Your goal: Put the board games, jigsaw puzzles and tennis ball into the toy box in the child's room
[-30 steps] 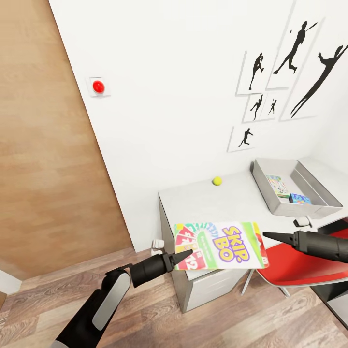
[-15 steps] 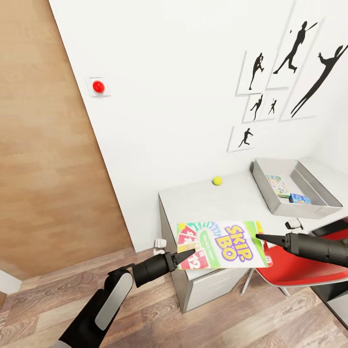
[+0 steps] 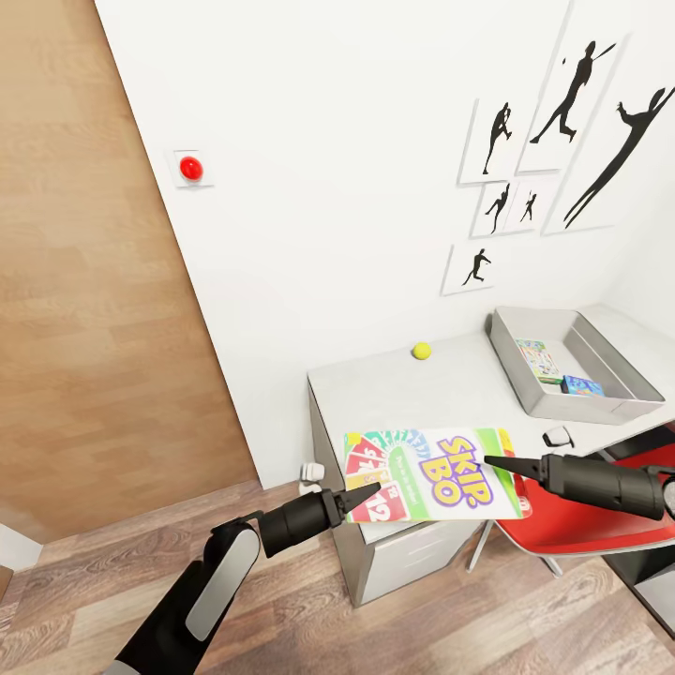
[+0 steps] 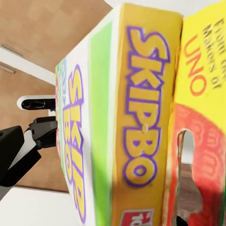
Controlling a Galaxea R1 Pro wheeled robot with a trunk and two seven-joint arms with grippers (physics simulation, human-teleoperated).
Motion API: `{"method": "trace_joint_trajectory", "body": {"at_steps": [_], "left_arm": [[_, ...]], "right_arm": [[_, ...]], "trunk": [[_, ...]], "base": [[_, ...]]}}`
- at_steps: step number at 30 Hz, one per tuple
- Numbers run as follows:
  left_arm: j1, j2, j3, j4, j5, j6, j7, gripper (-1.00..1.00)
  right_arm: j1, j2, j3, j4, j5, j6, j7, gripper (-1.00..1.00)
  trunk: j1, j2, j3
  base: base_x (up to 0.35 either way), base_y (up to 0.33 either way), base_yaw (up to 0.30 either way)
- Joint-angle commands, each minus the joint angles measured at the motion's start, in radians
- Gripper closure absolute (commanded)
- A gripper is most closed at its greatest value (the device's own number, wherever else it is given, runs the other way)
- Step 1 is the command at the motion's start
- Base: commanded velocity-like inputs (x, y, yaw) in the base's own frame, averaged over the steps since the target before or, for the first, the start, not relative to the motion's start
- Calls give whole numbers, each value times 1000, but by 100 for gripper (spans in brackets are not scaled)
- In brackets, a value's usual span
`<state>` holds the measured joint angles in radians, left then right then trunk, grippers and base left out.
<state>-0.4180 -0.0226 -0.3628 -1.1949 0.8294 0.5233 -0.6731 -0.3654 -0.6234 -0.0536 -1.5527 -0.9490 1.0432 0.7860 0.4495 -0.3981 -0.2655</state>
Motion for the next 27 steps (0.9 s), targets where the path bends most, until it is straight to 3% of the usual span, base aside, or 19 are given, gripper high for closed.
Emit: {"method": "trace_joint_trajectory", "body": {"at_steps": [1,8,9,27], "left_arm": [[-1,0,0,0,8,7,1,100],[-1,0,-1,0,8,7,1,100],[-1,0,-1,0,8,7,1,100],[-1,0,-1,0,9,12,7,100]], "right_arm": [[-1,0,-1,0,4,4,5,-100],[-5,10,0,0,11,4,1,-100],[-5,10,0,0,11,4,1,100],[-5,11,-2,0,14,4,-1,100]], "trunk": [[1,-2,-2],[1,-2,-2],[1,-2,-2],[1,-2,-2]], "base": [[0,0,0],[0,0,0],[0,0,0],[0,0,0]]}}
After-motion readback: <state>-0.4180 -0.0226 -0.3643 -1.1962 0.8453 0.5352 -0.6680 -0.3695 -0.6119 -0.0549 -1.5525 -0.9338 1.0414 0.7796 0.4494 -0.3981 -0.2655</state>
